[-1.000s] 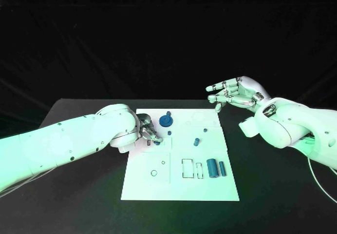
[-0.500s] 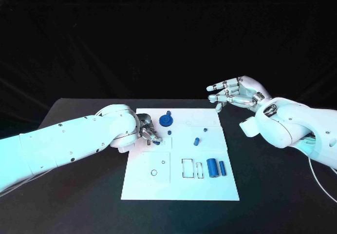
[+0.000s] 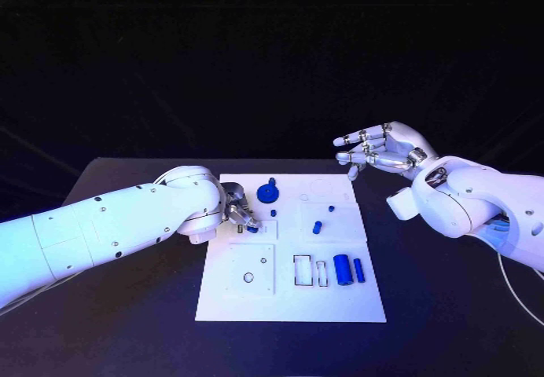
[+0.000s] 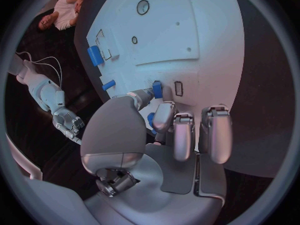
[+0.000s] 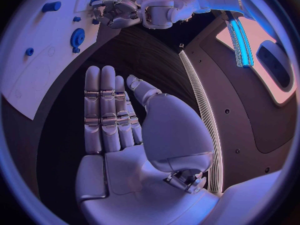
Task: Assemble the parts on the task board
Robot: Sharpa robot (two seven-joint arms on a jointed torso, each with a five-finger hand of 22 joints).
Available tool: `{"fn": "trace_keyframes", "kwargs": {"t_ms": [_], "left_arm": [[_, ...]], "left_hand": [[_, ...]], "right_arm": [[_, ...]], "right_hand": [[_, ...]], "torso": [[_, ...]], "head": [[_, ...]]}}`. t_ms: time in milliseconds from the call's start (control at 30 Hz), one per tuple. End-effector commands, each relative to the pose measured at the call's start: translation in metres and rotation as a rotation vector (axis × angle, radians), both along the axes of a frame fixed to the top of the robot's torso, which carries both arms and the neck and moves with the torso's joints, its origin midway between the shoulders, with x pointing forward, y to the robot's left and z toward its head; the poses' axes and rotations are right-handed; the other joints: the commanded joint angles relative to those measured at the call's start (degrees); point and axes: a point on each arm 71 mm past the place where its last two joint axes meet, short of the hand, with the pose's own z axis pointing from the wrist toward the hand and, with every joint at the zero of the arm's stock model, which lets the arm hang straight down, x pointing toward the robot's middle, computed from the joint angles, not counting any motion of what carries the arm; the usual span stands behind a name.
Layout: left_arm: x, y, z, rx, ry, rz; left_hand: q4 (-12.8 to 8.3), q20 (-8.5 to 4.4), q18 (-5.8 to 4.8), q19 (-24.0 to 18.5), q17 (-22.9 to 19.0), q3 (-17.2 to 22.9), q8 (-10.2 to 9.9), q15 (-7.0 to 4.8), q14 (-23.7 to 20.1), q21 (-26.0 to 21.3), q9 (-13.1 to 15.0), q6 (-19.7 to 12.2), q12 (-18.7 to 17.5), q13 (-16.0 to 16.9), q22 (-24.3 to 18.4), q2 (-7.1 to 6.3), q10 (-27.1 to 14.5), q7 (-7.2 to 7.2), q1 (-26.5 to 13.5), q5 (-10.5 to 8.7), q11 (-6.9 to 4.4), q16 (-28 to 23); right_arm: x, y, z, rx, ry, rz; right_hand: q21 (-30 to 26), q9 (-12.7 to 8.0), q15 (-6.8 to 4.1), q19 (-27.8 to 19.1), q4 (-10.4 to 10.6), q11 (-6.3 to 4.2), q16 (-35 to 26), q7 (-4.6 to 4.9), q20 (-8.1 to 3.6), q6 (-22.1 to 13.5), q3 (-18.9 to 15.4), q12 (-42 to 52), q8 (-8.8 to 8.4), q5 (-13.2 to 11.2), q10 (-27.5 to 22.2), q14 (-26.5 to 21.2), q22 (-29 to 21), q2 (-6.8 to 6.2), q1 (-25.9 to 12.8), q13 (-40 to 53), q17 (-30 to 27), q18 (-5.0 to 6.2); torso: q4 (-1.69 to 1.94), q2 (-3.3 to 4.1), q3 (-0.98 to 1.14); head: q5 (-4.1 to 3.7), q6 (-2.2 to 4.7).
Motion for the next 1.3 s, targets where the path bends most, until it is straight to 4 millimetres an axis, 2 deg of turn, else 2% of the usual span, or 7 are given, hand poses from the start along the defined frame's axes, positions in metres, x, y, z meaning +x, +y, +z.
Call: {"fn": "trace_keyframes", "kwargs": {"t_ms": [33, 567, 800, 1033, 1200, 1300], "left_arm": [[-0.0026, -0.0009, -0.0064, 0.033, 0.044, -0.020], [0.0010, -0.0067, -0.0077, 0.039, 0.048, -0.024], [0.0026, -0.0083, -0.0077, 0.055, 0.037, -0.031], [0.0034, -0.0088, -0.0080, 0.062, 0.036, -0.032], [0.0041, -0.0079, -0.0080, 0.062, 0.035, -0.028], [0.0044, -0.0067, -0.0078, 0.061, 0.031, -0.023]], "left_hand": [[-4.43, -0.39, -0.93, 3.54, 15.06, 3.84, 0.04, -0.53, 6.01, -0.27, 0.09, 1.95, 0.22, 0.15, 10.00, 0.07, 0.26, -1.53, -0.99, -0.19, -0.34, 0.14], [-2.60, -0.77, -1.03, 3.74, 15.06, -2.33, -0.35, -0.89, 6.01, -0.07, 0.24, 3.41, 0.76, 0.81, 10.42, -0.02, 0.48, -2.00, -4.19, -0.32, -0.71, 0.14], [-0.53, -0.84, -1.07, 3.83, 15.06, -8.66, -0.69, -0.97, 6.01, 0.01, 0.36, 4.25, 0.84, 1.00, 10.63, -0.02, 0.52, -2.07, -6.02, -0.38, -0.78, 0.14], [0.74, -0.86, -1.08, 3.85, 15.06, -12.50, -0.93, -0.97, 6.01, 0.01, 0.48, 4.51, 0.83, 1.06, 10.69, 0.23, 0.51, -2.05, -6.27, -0.39, -0.76, 0.14], [1.99, -0.86, -1.09, 3.86, 15.06, -15.88, -1.11, -0.94, 6.01, 0.01, 0.58, 4.70, 0.75, 1.05, 10.74, 0.25, 0.50, -1.99, -6.61, -0.43, -0.72, 0.14], [3.01, -0.84, -1.10, 3.88, 15.06, -18.50, -1.17, -0.92, 6.01, 0.02, 0.67, 4.83, 0.75, 1.08, 10.79, -0.13, 0.52, -1.96, -7.22, -0.52, -0.68, 0.14]], "right_arm": [[-0.0009, 0.0016, -0.0003, -0.004, 0.001, 0.015], [-0.0015, 0.0017, -0.0002, -0.008, 0.000, 0.014], [-0.0019, 0.0020, 0.0000, -0.006, 0.001, 0.015], [-0.0022, 0.0021, 0.0001, -0.005, 0.001, 0.016], [-0.0022, 0.0016, 0.0001, -0.003, 0.002, 0.014], [-0.0019, 0.0010, 0.0003, 0.004, 0.002, 0.009]], "right_hand": [[-0.31, -0.07, -0.03, -0.48, 0.27, -0.02, 0.09, -0.12, 0.06, -0.43, -0.20, -0.19, -0.15, 0.23, -0.50, -0.52, 0.01, 0.02, -0.63, 0.00, 0.07, 0.17], [-0.37, -0.07, 0.01, -0.55, 0.41, 0.02, 0.12, -0.11, 0.13, -0.47, -0.36, -0.23, -0.14, 0.26, -0.54, -0.62, -0.01, -0.07, -0.86, -0.01, 0.17, 0.18], [-0.42, -0.06, 0.04, -0.60, 0.52, 0.04, 0.14, -0.10, 0.17, -0.49, -0.46, -0.25, -0.13, 0.27, -0.56, -0.68, -0.03, -0.11, -1.03, -0.01, 0.24, 0.19], [-0.59, -0.05, 0.12, -0.72, 0.94, 0.08, 0.21, -0.11, 0.31, -0.57, -0.95, -0.29, -0.11, 0.49, -0.61, -0.84, -0.11, -0.34, -1.68, -0.01, 0.46, 0.21], [-0.82, -0.04, 0.19, -0.78, 1.52, 0.12, 0.31, -0.14, 0.44, -0.65, -1.61, -0.32, -0.08, 0.84, -0.63, -0.98, -0.22, -0.58, -2.49, 0.00, 0.70, 0.23], [-1.09, -0.02, 0.35, -0.83, 2.67, 0.25, 0.38, -0.10, 0.61, -0.70, -2.54, -0.34, -0.05, 0.36, -0.67, -1.11, -0.38, -0.57, -3.97, 0.01, 0.90, 0.21]], "torso": [[-0.03, 0.04, -0.02], [0.03, -0.02, 0.02], [0.01, -0.01, 0.03], [-0.02, -0.04, 0.02], [0.01, -0.02, 0.00], [0.01, -0.04, -0.01]], "head": [[-0.01, 0.01], [-0.15, -0.07], [-0.09, -0.15], [-0.14, -0.17], [-0.15, -0.12], [-0.17, -0.06]]}}
